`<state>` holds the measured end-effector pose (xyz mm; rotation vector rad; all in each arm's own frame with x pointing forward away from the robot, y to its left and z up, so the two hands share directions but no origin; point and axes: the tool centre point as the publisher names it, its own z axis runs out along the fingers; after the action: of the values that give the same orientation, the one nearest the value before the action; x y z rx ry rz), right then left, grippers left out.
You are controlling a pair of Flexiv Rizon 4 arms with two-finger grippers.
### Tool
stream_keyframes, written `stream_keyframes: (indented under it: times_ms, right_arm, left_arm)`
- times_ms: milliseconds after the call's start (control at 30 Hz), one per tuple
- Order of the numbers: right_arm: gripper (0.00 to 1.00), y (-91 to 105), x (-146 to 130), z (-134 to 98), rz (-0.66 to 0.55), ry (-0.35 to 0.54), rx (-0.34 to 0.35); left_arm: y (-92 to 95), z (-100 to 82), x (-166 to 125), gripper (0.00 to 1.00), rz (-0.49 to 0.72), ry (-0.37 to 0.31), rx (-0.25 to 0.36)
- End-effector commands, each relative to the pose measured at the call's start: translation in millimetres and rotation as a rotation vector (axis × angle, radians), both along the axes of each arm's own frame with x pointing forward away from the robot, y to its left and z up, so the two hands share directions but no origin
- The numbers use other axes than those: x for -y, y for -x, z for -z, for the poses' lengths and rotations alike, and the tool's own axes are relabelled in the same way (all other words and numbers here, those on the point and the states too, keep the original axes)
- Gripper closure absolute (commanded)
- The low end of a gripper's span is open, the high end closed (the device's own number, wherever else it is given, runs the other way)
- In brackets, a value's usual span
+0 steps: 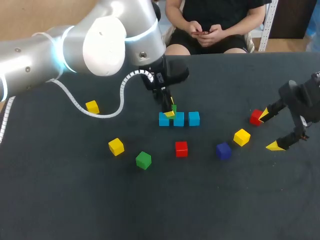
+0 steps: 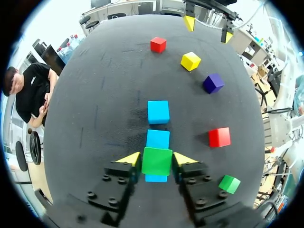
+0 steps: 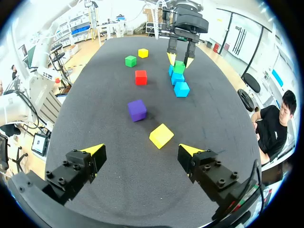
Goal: Place the blue cubes, place green cubes on the blue cubes, place the yellow cubes on the green cubes, then place the red cubes on the yellow cubes, and place purple cube on the red cubes.
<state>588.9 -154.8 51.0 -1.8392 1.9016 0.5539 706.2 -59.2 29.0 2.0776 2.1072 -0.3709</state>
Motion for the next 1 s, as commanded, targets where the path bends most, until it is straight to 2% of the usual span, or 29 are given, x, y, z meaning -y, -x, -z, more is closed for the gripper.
stream_keyframes:
  times_ms: [33,167,333,400,633,700,800,833,1000]
  right_arm:
    - [0.00,-0.7,0,1,-0.001,-0.002,0.000]
    - [0.00,-0.7,0,1,-0.001,-0.002,0.000]
    - [0.00,-0.7,0,1,-0.001,-0.002,0.000]
    - [0.00,-0.7,0,1,-0.001,-0.002,0.000]
    - [0.00,-0.7,0,1,-0.001,-0.002,0.000]
    - [0.00,-0.7,0,1,-0.001,-0.002,0.000]
    - [0.00,-0.7,0,1,-0.001,-0.002,0.000]
    - [0.00,-0.7,0,1,-0.001,-0.002,0.000]
    - [0.00,-0.7,0,1,-0.001,-0.002,0.000]
  left_arm:
    - [-1.0,0.1,0,0.67,-0.001,-0.004,-0.003]
    - [-0.7,0.3,0,0.63,-0.005,0.000,-0.008]
    - [-1.1,0.6,2,0.63,-0.005,-0.001,-0.007]
    - [-1.3,0.4,2,0.57,-0.004,-0.002,-0.006]
    - [-1.9,-0.1,3,0.53,-0.005,0.000,-0.007]
    - [-1.8,-0.2,3,0.44,-0.005,0.000,-0.007]
    - [-0.3,-3.0,2,0.14,-0.007,0.003,-0.009]
    - [1.0,-5.3,2,0.00,-0.006,0.008,-0.006]
    - [10.3,-26.6,-4,0.00,-0.005,0.057,0.027]
